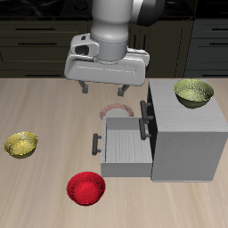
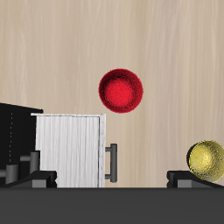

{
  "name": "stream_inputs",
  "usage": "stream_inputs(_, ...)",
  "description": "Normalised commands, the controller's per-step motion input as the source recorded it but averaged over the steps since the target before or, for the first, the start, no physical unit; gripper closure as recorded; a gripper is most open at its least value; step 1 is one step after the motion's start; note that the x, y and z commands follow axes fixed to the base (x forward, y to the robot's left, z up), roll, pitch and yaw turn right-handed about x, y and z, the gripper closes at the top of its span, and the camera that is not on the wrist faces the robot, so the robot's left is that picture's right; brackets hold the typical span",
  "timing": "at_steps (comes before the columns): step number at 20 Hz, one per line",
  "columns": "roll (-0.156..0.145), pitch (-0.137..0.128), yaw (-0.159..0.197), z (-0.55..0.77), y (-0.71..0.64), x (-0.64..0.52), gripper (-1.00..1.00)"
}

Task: Place the red bowl in the bottom drawer of the white cabinet and close the drawer

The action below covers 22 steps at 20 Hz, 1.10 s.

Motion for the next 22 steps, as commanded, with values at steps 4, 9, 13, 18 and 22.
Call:
stream_inputs(4, 0.008, -0.022, 0.011, 0.08, 0.05, 0.28, -1.0)
stream_inputs(9, -0.039, -0.035, -0.007, 0.13, -0.09, 0.31, -1.0)
stream_inputs(13, -0.045, -0.02, -0.006, 0.05, -0.13, 0.24, -1.0)
stream_inputs(18, -0.027, -0.034, -0.005, -0.02, -0.1, 0.14, -1.0)
stream_inputs(22, -0.026, -0.041, -0.031, -0.02, -0.07, 0.06, -1.0)
